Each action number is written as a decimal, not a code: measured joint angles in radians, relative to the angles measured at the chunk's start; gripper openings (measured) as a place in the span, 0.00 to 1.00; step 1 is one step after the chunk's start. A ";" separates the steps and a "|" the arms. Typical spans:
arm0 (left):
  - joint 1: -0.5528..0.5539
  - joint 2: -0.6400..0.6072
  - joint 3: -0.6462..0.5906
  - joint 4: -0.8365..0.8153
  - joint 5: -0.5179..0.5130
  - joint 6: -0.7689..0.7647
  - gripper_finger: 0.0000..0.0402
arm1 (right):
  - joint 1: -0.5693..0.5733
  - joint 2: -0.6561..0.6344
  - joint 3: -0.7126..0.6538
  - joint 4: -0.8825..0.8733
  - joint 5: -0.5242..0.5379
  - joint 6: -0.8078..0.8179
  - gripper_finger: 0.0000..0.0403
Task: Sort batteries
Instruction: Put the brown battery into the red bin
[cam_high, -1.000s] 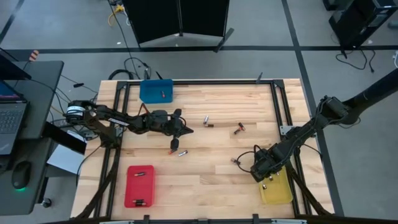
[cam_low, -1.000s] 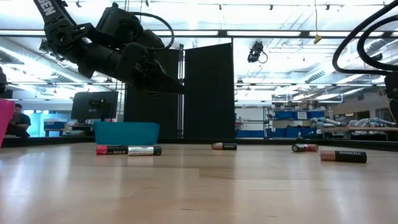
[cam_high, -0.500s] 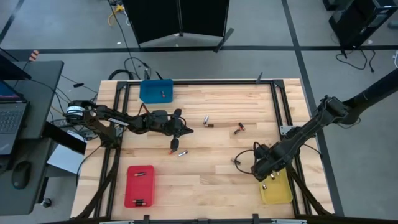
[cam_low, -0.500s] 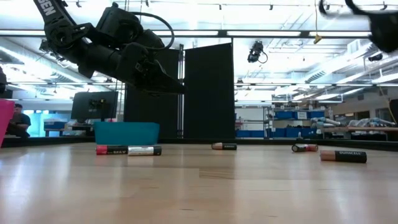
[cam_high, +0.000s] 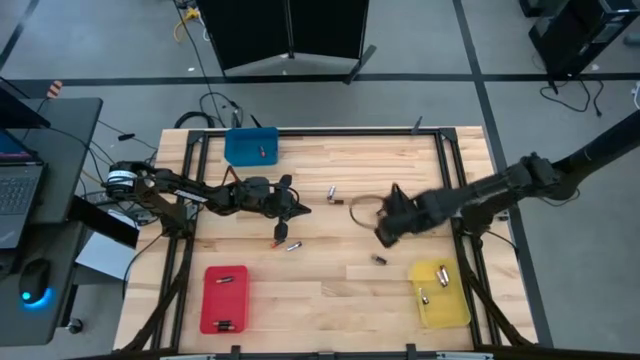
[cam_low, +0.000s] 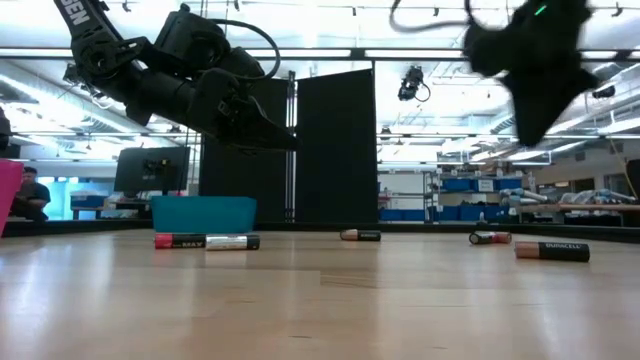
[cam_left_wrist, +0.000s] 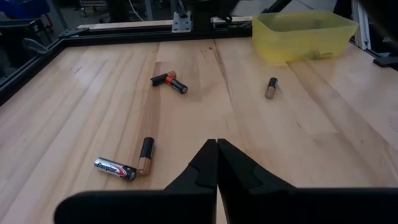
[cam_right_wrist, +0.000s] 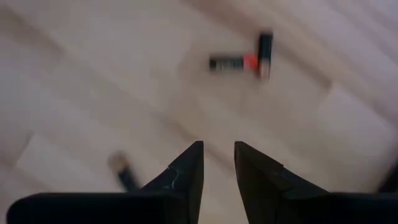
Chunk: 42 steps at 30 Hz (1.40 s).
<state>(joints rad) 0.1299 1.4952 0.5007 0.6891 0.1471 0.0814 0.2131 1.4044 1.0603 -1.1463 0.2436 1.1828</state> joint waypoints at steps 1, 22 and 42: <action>0.000 0.000 0.000 0.000 0.000 0.000 0.03 | -0.043 0.000 -0.014 0.036 0.000 -0.057 0.25; 0.000 0.000 0.000 -0.003 -0.001 -0.004 0.03 | -0.483 0.001 -0.267 0.443 -0.129 -0.514 0.39; 0.000 0.000 0.000 -0.003 -0.001 -0.006 0.03 | -0.544 0.001 -0.410 0.638 -0.159 -0.540 0.39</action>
<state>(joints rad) 0.1301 1.4952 0.5007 0.6861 0.1463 0.0750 -0.3311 1.4052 0.6505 -0.5081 0.0849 0.6429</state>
